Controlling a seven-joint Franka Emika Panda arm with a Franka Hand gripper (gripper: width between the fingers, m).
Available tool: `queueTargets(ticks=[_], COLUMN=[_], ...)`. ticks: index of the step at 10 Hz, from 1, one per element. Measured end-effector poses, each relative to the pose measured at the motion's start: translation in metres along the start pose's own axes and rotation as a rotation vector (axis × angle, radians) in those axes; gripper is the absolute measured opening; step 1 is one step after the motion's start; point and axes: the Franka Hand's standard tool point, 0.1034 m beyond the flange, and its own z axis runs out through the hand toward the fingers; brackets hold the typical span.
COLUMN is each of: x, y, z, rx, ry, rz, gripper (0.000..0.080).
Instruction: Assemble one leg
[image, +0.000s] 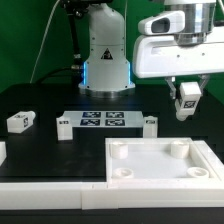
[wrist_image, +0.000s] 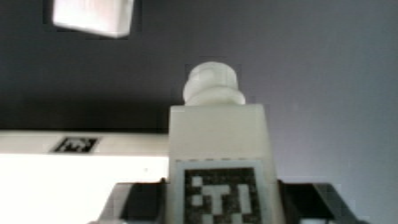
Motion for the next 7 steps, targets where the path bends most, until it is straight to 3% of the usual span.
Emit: queueTargets(ticks=[2, 3, 7], x=[0.022, 0.028, 0.026], y=[0.002, 0.001, 0.001], z=[-0.006, -0.006, -0.003], rx=[0.037, 0.041, 0.038], ry=[0.236, 0.278, 0.268], rz=[0.011, -0.004, -0.021], gripper=[0.0290, 0.0290, 0.0290])
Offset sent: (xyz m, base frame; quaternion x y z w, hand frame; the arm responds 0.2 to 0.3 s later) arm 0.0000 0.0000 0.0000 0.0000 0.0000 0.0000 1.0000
